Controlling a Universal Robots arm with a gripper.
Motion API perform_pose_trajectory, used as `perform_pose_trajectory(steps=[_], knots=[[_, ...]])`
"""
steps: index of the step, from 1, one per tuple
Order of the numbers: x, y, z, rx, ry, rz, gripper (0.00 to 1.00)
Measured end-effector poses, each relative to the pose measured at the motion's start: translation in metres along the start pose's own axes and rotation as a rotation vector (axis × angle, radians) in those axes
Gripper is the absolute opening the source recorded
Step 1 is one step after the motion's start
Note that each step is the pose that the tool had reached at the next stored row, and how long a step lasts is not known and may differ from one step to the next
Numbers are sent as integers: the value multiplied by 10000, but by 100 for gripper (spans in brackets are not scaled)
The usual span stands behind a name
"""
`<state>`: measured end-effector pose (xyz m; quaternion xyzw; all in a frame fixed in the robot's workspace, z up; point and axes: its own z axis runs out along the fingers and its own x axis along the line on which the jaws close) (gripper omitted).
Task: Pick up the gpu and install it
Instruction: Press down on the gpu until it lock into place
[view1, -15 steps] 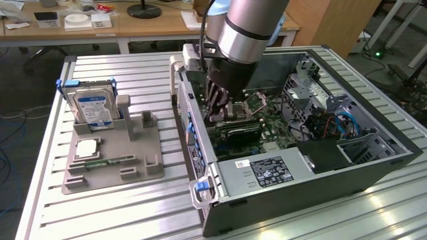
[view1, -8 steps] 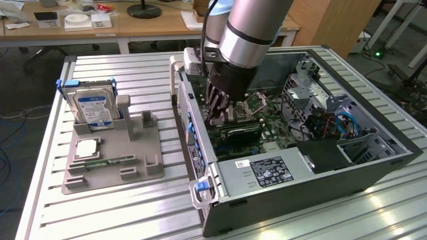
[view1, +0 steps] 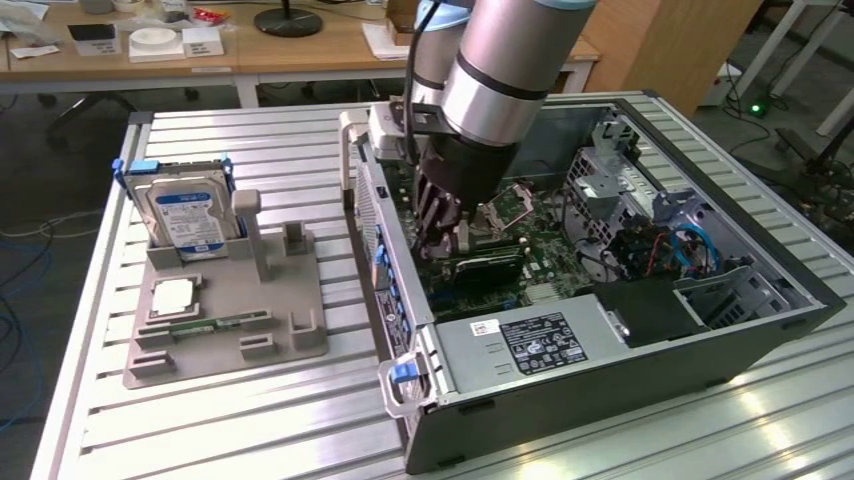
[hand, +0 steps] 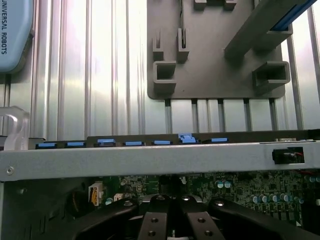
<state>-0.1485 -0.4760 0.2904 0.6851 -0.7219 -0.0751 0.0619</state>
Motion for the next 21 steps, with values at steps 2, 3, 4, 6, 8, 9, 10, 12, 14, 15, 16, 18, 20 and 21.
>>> perform_pose_trajectory(steps=[2,3,4,6,8,9,10,12,14,15,16,18,20,21], knots=[[-16,-1,11,2,27,5,11],[-32,-1,16,2,41,6,11],[-55,0,24,-1,32,6,11],[-81,0,37,4,44,9,11],[-84,-1,53,0,52,9,11],[-84,-7,63,-9,55,7,11],[-85,-22,72,-14,52,9,11],[-85,-48,72,-32,54,11,11],[-86,-71,68,-69,56,12,11],[-86,-74,65,-79,58,12,11],[-87,-74,61,-80,60,13,11],[-92,-71,38,-80,58,12,11],[-95,-64,-3,-80,59,10,11],[-96,-59,-23,-80,58,11,11]])
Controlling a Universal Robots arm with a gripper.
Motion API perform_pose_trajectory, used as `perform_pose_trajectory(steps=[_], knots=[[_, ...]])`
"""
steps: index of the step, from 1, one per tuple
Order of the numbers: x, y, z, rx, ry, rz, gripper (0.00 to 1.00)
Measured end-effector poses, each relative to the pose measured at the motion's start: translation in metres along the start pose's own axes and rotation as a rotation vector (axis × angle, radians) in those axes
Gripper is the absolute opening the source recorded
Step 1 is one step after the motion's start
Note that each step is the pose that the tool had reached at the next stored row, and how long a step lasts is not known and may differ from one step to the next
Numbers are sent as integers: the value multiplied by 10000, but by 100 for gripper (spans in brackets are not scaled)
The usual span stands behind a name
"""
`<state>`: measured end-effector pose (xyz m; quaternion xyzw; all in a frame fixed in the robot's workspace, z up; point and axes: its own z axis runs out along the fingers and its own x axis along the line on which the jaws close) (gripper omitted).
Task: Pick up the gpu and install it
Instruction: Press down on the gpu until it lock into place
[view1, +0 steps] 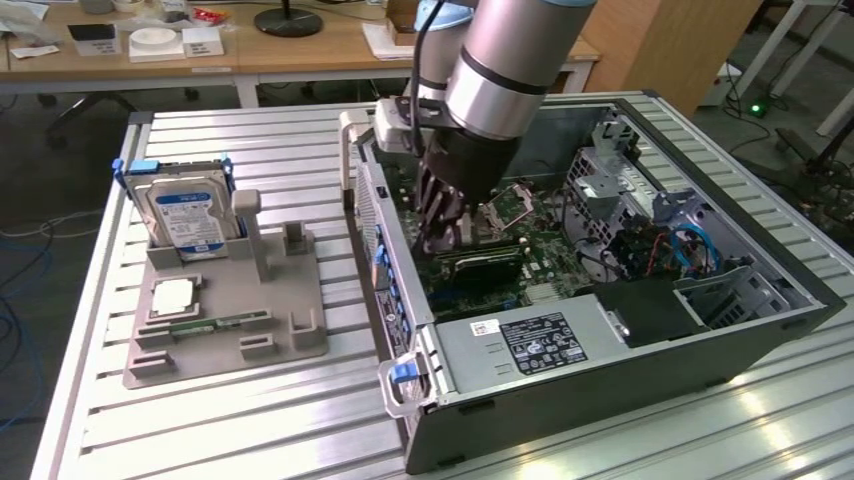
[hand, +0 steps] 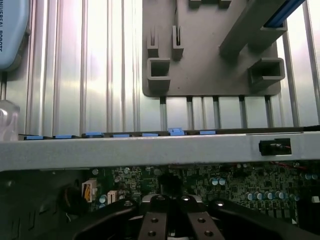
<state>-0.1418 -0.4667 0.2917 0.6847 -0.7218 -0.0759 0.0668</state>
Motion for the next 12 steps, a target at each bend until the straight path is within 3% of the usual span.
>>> perform_pose_trajectory(steps=[7,12], knots=[[-108,15,-42,2,5,3,11],[-113,74,-31,1,7,2,11]])
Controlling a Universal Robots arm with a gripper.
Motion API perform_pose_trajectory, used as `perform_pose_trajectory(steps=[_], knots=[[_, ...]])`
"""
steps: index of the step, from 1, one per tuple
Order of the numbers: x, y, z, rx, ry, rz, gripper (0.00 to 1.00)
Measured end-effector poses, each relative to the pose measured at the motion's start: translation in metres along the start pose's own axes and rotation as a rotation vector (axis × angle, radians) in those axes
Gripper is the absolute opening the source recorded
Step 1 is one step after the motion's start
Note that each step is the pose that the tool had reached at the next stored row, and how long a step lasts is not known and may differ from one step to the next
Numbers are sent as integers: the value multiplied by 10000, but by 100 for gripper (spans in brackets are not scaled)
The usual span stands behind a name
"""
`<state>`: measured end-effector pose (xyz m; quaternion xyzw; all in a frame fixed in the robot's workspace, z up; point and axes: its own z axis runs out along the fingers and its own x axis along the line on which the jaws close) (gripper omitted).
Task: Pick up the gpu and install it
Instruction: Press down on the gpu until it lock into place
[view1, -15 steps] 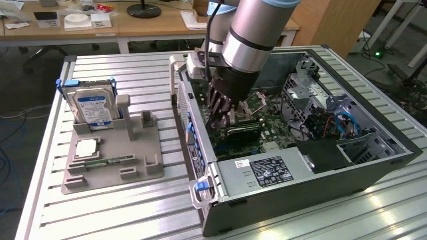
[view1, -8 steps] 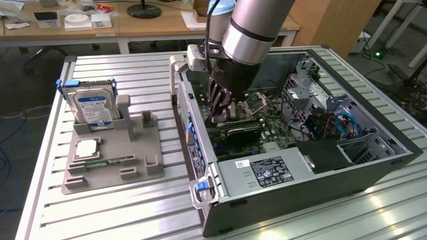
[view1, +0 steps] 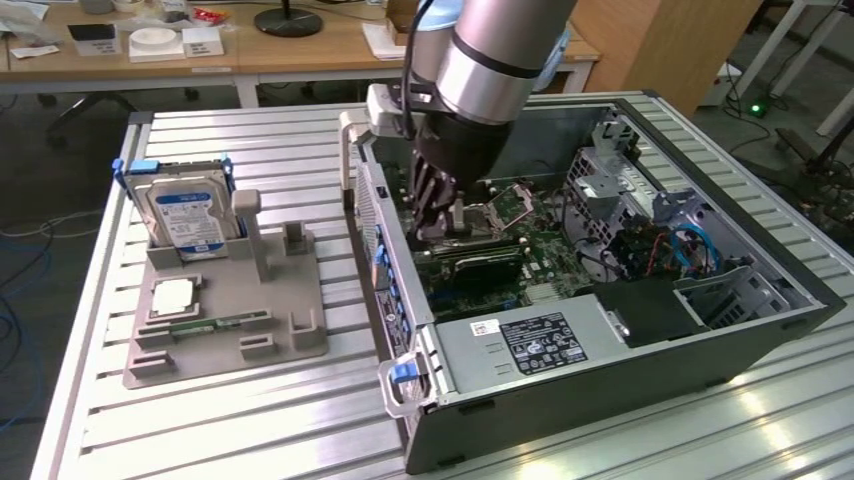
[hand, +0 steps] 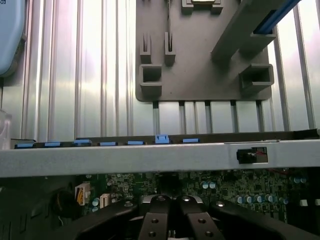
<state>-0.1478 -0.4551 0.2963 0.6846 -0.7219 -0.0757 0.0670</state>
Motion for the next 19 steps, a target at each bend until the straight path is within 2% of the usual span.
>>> perform_pose_trajectory(steps=[7,11,13,16,18,19], knots=[[2,20,18,-2,4,0,11],[2,11,64,1,2,-1,11],[1,-1,86,-1,-3,1,11],[-3,-63,85,4,1,0,11],[-7,-92,79,28,-1,-3,11],[-8,-92,79,80,-3,-4,11]])
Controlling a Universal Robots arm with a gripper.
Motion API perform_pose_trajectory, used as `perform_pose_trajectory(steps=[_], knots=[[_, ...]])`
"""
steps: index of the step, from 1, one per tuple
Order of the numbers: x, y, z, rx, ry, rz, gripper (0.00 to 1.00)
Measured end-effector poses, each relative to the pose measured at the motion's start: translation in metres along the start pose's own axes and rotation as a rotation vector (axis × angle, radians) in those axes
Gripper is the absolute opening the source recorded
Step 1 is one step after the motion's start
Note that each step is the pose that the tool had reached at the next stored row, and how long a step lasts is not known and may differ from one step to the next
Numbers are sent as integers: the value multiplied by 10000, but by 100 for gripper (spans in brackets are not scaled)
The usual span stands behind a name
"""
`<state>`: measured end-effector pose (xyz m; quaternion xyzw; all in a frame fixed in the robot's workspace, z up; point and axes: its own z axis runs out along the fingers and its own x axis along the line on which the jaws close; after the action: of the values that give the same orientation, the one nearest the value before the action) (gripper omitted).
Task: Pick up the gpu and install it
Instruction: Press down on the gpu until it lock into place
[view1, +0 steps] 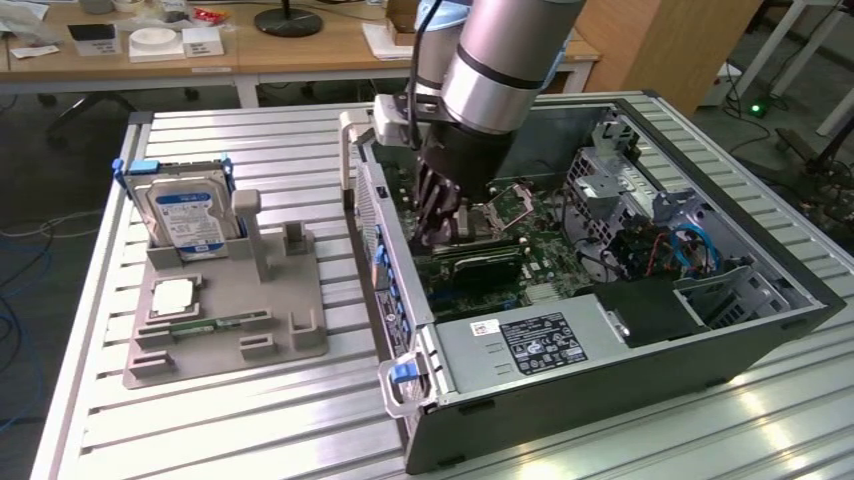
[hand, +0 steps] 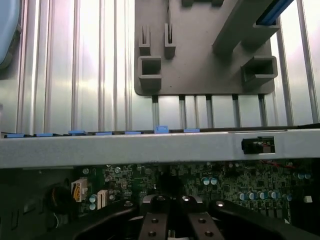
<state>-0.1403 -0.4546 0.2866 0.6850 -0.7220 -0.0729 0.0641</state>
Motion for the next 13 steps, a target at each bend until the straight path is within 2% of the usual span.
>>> perform_pose_trajectory(steps=[1,7,9,11,13], knots=[[-1,-1,0,121,-6,-5,11],[-5,-2,3,1091,-53,-31,11],[-6,-2,4,1385,-67,-37,11],[-6,-2,4,1635,-80,-40,11],[-6,-2,4,1859,-92,-45,11]])
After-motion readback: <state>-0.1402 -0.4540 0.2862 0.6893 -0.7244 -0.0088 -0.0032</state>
